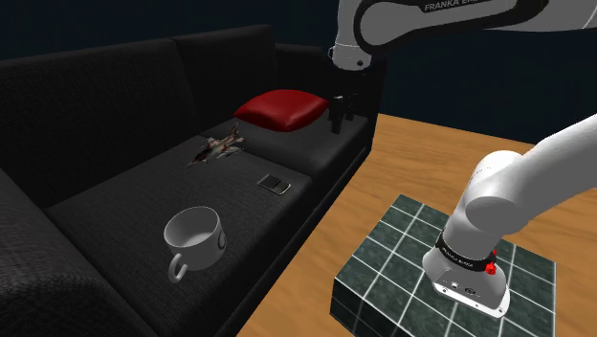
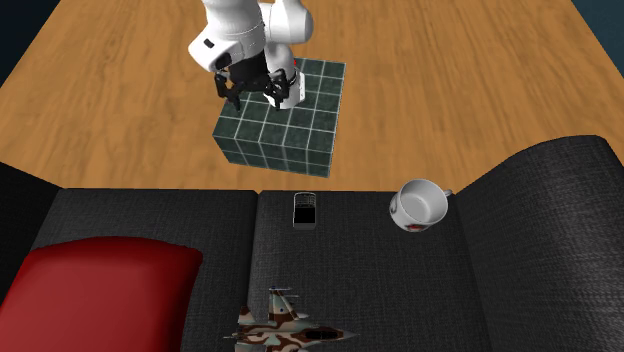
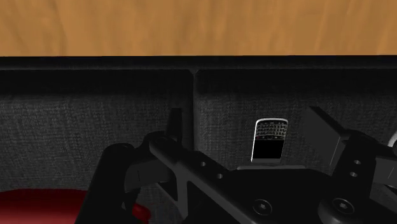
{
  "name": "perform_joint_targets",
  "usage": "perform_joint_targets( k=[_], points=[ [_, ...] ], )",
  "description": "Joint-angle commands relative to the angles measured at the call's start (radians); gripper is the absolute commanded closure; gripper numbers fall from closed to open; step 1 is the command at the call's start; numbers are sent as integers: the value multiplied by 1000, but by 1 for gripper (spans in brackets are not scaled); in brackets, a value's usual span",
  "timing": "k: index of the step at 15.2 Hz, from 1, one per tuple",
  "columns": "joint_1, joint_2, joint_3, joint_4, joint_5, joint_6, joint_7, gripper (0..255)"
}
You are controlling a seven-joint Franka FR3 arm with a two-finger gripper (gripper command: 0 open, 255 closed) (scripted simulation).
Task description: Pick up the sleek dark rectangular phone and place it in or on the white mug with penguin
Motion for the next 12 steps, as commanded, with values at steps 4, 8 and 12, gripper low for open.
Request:
perform_joint_targets(
  k=[4, 8, 12],
  points=[
    [19, 162, 35, 17, 18, 144, 11, 0],
    [31, 299, 58, 59, 22, 238, 16, 0],
    [44, 443, 80, 121, 17, 317, 23, 0]
  ],
)
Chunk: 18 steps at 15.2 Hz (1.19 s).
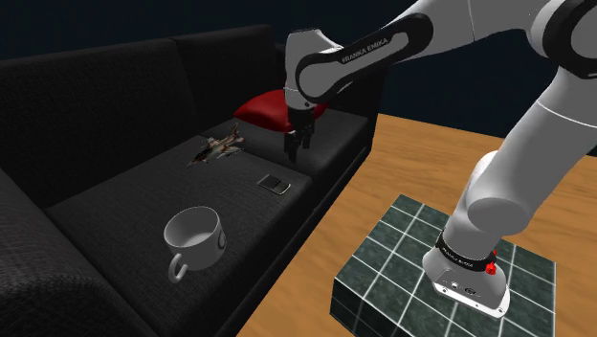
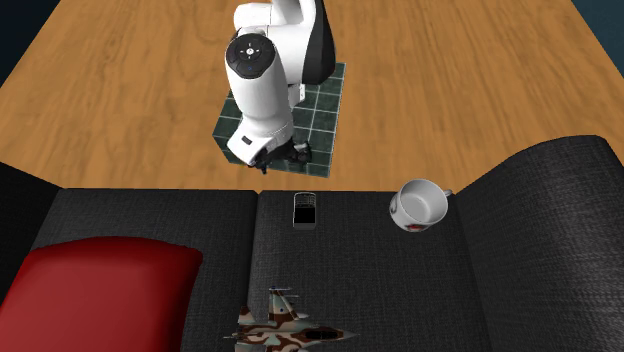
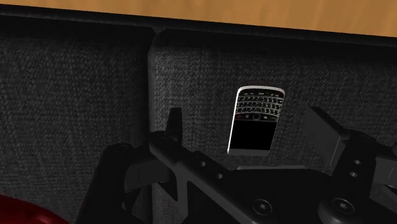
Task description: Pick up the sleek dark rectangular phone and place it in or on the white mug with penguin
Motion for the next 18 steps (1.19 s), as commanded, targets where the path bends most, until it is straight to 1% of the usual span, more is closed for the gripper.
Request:
perform_joint_targets(
  k=[1, 8, 9, 16, 18],
  points=[
    [8, 70, 12, 33, -3, 37, 7, 0],
    [39, 329, 40, 195, -37, 129, 28, 0],
    [40, 338, 40, 201, -38, 131, 29, 0],
    [47, 396, 38, 168, -52, 221, 38, 0],
    [47, 396, 38, 168, -52, 221, 38, 0]
  ],
)
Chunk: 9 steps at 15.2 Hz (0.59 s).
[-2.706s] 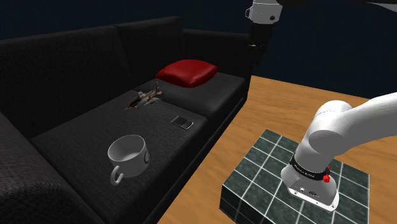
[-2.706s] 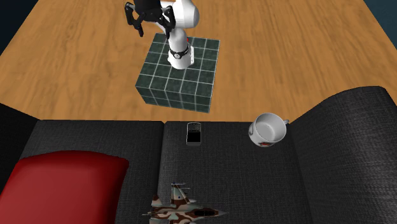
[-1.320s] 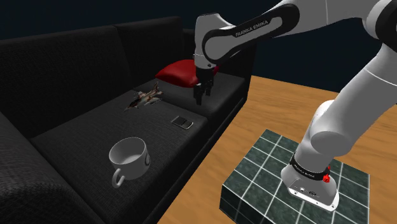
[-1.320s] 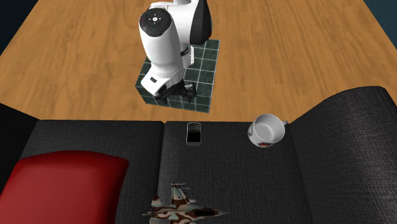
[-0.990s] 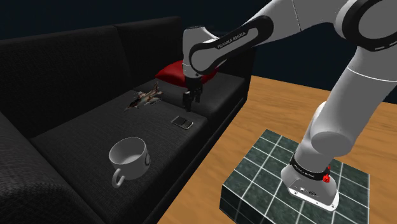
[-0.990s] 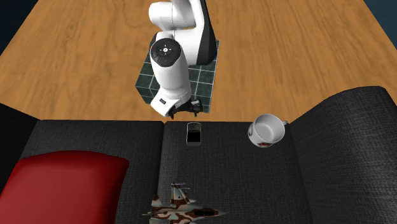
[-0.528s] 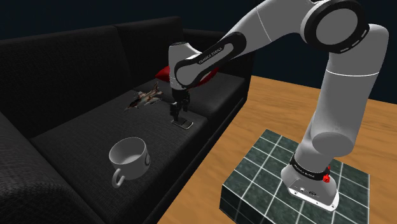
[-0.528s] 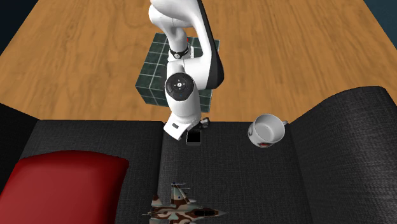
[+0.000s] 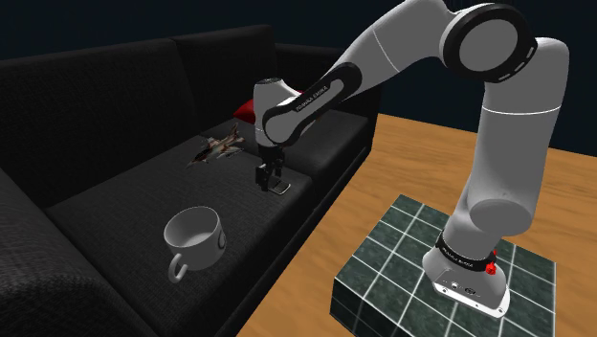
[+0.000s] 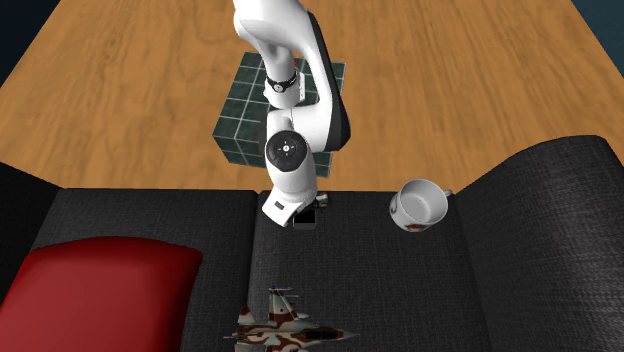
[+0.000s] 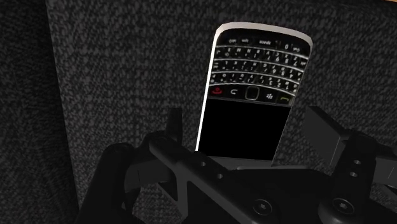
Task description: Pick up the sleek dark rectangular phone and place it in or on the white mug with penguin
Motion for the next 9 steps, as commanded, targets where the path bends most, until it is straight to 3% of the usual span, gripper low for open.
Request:
perform_joint_targets(
  k=[1, 6, 7, 9],
  points=[
    [1, 2, 0, -1, -1, 4, 1, 0],
    [1, 2, 0, -1, -1, 4, 1, 0],
    [1, 2, 0, -1, -1, 4, 1, 255],
    [0, 2, 0, -2, -1, 5, 1, 255]
  ],
)
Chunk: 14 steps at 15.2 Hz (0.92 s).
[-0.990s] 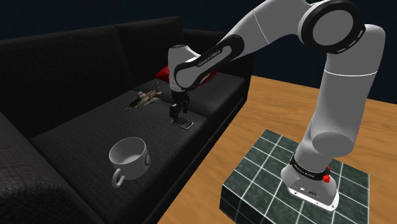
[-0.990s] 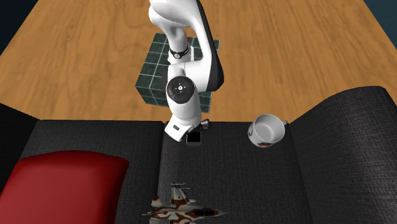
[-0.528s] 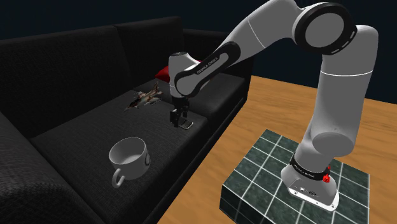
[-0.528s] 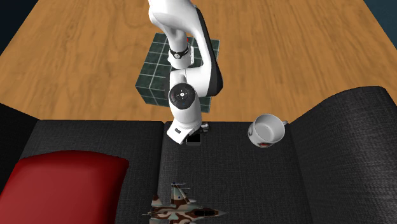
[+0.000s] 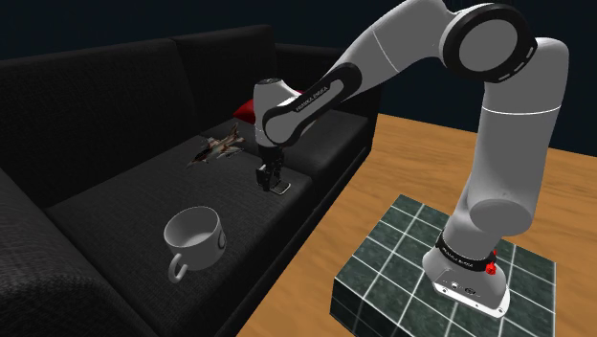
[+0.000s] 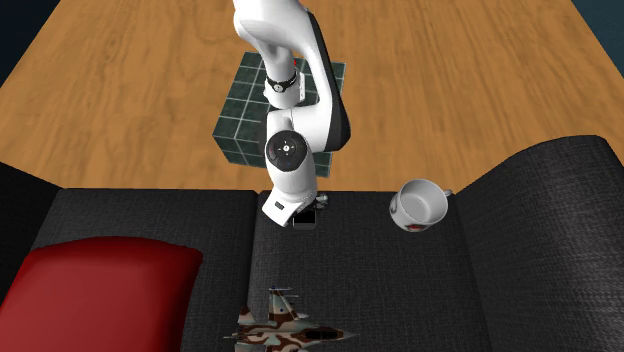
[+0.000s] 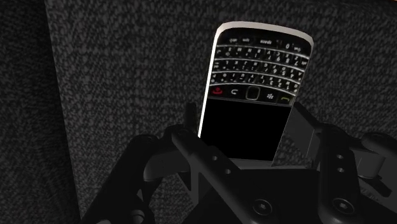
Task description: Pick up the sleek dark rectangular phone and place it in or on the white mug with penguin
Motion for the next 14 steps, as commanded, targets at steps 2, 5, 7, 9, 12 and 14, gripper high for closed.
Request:
perform_joint_targets(
  k=[2, 5, 7, 9, 12, 14],
  points=[
    [0, 1, 0, -2, 0, 1, 0, 255],
    [0, 2, 0, -1, 0, 1, 0, 255],
    [0, 2, 0, 0, 0, -1, 0, 255],
    [-1, -14, 1, 9, 4, -25, -1, 255],
    [-2, -35, 3, 24, 8, -61, -3, 255],
    [-3, -49, 3, 35, 11, -85, -4, 255]
  ],
)
